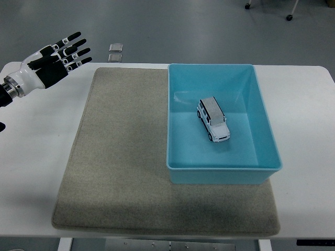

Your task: Left hand put the white car in the blue box

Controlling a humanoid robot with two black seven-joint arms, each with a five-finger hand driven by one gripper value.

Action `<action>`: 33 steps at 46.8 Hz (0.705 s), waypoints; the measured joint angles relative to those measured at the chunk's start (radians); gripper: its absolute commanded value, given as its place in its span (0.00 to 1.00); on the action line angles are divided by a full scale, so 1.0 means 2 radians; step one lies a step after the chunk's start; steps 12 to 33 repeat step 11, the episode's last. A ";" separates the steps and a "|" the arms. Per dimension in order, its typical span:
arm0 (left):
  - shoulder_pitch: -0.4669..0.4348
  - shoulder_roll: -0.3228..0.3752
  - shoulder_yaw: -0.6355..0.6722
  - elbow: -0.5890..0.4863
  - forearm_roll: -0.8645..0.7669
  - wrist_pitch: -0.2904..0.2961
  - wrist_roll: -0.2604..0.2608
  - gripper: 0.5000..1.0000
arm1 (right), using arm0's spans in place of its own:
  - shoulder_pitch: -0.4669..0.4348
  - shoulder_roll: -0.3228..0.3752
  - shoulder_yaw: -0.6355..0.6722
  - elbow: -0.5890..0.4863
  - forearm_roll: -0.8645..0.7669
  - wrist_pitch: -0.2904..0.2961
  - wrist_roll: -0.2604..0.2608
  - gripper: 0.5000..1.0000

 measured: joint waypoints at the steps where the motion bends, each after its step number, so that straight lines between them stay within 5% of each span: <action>1: 0.000 0.001 0.000 0.000 -0.001 0.000 0.000 0.99 | 0.000 0.000 0.000 0.001 0.000 0.000 0.000 0.87; 33: 0.000 0.001 -0.001 0.026 -0.004 0.000 -0.001 0.99 | 0.000 0.000 0.001 0.005 0.000 0.002 0.001 0.87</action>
